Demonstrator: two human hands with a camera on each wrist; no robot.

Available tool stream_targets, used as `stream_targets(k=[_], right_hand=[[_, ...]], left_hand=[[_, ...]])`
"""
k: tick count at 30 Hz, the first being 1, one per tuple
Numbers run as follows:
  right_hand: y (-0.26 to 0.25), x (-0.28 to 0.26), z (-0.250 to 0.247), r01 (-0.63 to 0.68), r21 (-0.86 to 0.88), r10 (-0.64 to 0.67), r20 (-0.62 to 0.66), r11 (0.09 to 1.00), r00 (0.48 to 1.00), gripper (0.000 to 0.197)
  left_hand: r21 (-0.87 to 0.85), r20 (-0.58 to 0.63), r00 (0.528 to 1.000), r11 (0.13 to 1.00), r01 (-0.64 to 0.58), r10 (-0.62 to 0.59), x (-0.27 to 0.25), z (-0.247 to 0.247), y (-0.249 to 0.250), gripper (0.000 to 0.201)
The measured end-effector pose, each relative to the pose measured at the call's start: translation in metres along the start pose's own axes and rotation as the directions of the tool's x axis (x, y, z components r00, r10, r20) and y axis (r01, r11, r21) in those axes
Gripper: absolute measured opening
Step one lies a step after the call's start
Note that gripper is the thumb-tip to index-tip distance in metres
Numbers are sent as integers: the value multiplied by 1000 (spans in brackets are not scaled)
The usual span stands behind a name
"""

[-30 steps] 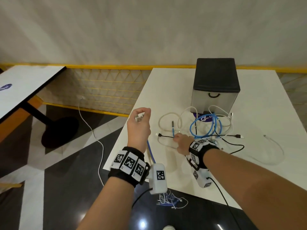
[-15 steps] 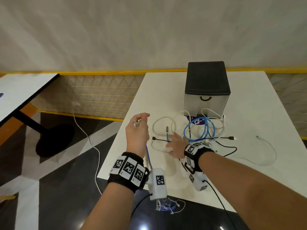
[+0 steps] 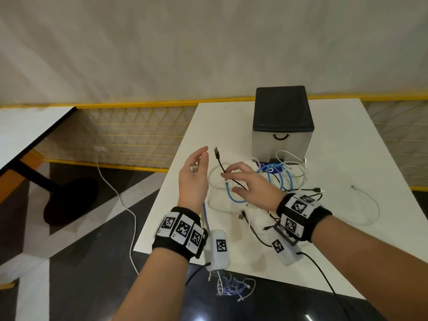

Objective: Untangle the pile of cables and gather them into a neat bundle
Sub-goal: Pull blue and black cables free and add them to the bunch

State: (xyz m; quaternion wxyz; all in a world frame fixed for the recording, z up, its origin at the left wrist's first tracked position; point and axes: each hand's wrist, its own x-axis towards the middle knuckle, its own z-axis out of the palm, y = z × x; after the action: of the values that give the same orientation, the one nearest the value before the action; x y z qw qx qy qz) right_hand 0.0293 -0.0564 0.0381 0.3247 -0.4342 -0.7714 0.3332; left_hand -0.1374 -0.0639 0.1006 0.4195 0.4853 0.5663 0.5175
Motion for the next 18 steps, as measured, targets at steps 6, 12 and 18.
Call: stream_targets(k=[6,12,18], right_hand=[[-21,-22,-18,63,130,-56,-56,990,997,28],[17,-37,-26,-84,-19,85,27,996,996,17],[34,-10,-57,-173,-356,197,32,918,980,21]], left_hand=[[86,183,974,984,-154,136,-4,26,24,24],[-33,59,963,965,-261,263,7,27,52,20],[-200,-16,986,966,-163,163,11,18,56,25]])
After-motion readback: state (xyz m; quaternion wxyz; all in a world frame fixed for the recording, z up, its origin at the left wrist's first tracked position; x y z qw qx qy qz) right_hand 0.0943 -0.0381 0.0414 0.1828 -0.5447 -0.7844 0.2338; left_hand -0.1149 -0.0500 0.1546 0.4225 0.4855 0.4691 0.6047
